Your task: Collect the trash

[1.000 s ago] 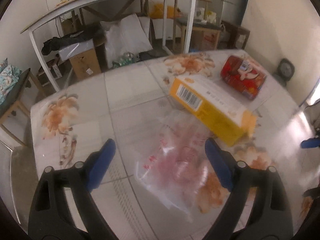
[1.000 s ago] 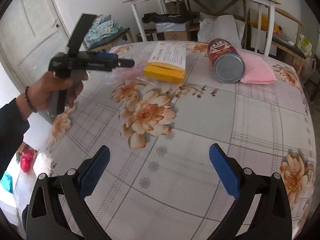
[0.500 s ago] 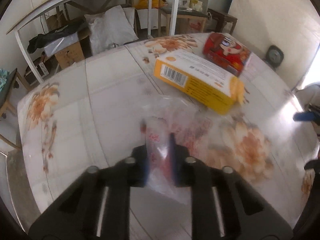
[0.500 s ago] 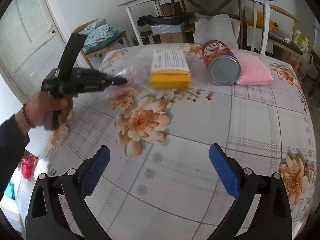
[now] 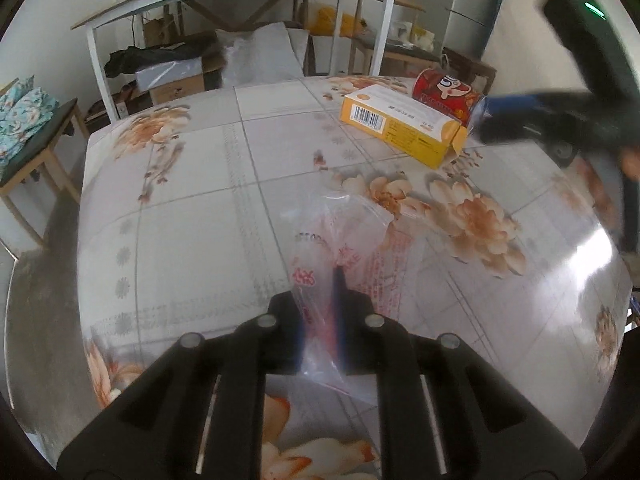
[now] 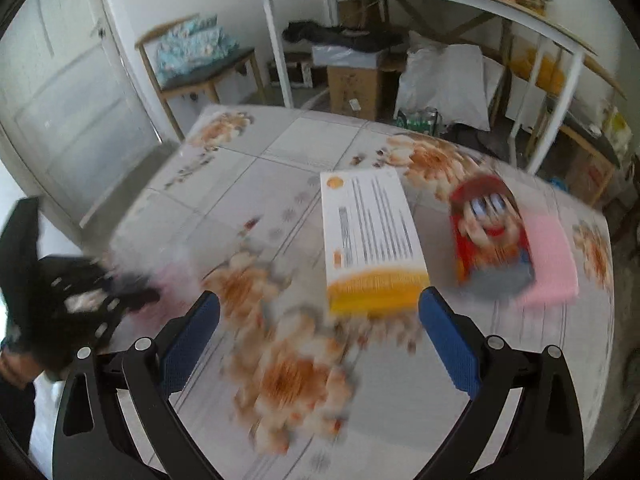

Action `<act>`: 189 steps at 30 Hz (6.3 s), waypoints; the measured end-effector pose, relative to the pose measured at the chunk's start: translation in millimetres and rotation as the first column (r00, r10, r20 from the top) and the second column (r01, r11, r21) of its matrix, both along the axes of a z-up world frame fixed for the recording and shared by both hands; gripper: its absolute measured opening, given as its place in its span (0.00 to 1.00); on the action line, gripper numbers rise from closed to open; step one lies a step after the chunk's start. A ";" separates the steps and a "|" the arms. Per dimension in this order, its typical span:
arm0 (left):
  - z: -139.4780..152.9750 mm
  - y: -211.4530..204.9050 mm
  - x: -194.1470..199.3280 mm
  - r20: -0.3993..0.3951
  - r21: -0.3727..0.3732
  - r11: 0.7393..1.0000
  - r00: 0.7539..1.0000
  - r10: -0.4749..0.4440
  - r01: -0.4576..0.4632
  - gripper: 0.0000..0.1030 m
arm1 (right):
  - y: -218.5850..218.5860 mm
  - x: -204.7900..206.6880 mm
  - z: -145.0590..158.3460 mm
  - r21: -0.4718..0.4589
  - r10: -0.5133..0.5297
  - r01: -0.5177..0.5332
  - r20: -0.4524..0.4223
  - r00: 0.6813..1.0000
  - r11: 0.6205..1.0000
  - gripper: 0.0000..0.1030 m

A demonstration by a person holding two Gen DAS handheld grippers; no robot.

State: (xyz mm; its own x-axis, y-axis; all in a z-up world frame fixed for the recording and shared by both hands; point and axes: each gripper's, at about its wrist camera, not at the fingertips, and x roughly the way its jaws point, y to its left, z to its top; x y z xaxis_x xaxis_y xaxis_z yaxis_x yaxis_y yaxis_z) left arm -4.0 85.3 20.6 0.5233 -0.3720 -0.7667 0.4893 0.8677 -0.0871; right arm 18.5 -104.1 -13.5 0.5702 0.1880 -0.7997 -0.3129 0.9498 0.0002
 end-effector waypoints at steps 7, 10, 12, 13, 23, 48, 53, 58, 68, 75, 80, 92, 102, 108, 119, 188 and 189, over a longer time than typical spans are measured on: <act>1.4 -3.4 0.3 0.004 -0.005 1.000 1.000 0.013 -0.013 0.10 | 12.2 59.8 -15.4 -0.095 -0.045 0.039 -0.054 0.998 0.995 0.94; 1.6 -1.4 0.4 0.000 -0.018 1.000 1.000 0.010 -0.010 0.10 | 16.5 76.4 -28.6 -0.141 -0.057 0.045 -0.082 0.995 0.989 0.94; 1.3 -1.4 -1.3 0.003 -0.013 1.000 1.000 0.007 -0.007 0.10 | 18.3 81.5 -36.6 -0.153 -0.061 0.046 -0.100 0.993 0.987 0.94; 1.0 -2.0 -1.5 0.006 -0.005 1.000 1.000 0.008 -0.008 0.10 | 18.3 84.3 -41.2 -0.154 -0.066 0.048 -0.111 0.992 0.987 0.94; 1.6 -7.2 -5.0 0.023 0.026 1.000 1.000 0.013 -0.013 0.11 | 24.9 81.2 -49.2 -0.109 -0.035 0.023 -0.108 0.994 0.994 0.67; 66.0 44.0 -94.3 0.114 -0.008 0.986 0.979 0.168 -0.168 0.10 | 81.6 -38.9 11.8 0.020 0.078 -0.078 0.027 0.997 0.997 0.66; 90.7 71.5 -147.4 0.148 -0.022 0.972 0.960 0.236 -0.235 0.10 | 118.7 -86.1 24.1 0.042 0.152 -0.154 0.048 0.987 0.987 0.66; 101.6 114.9 -219.9 0.159 -0.023 0.939 0.926 0.341 -0.342 0.10 | 176.6 -145.3 26.0 0.080 0.252 -0.257 0.063 0.966 0.963 0.66; 46.6 236.3 -426.2 0.026 0.046 0.751 0.752 0.658 -0.659 0.10 | 312.3 -286.4 -32.7 0.165 0.537 -0.531 0.015 0.844 0.831 0.66; -71.9 295.0 -534.8 -0.215 0.134 0.583 0.551 0.806 -0.801 0.10 | 391.8 -375.8 -114.3 0.231 0.685 -0.652 -0.110 0.720 0.722 0.66; -162.6 310.0 -561.1 -0.358 0.194 0.527 0.441 0.823 -0.827 0.10 | 420.9 -429.2 -176.0 0.233 0.735 -0.697 -0.216 0.643 0.678 0.66; -251.3 325.8 -576.3 -0.419 0.220 0.434 0.317 0.851 -0.874 0.45 | 434.7 -474.1 -232.6 0.097 0.770 -0.791 -0.329 0.547 0.604 0.67; -227.8 317.7 -586.8 -0.344 0.202 0.436 0.353 0.870 -0.877 0.50 | 440.7 -477.0 -252.1 0.048 0.761 -0.807 -0.370 0.533 0.589 0.67; -206.7 319.9 -594.8 -0.292 0.184 0.417 0.355 0.888 -0.890 0.50 | 445.1 -484.4 -269.0 0.027 0.754 -0.822 -0.416 0.508 0.569 0.67; -185.8 329.7 -608.1 -0.232 0.167 0.372 0.330 0.915 -0.913 0.51 | 456.2 -504.5 -318.0 -0.046 0.711 -0.852 -0.528 0.464 0.522 0.67; 96.3 -172.2 -14.6 0.057 -0.077 0.963 0.963 0.262 -0.258 0.73 | -208.8 -87.8 -26.7 0.130 -0.377 0.364 0.091 0.922 0.922 0.94; 96.0 -183.5 -1.5 0.040 -0.081 0.962 0.963 0.265 -0.261 0.75 | -213.2 -86.8 -27.0 0.127 -0.390 0.377 0.094 0.916 0.917 0.94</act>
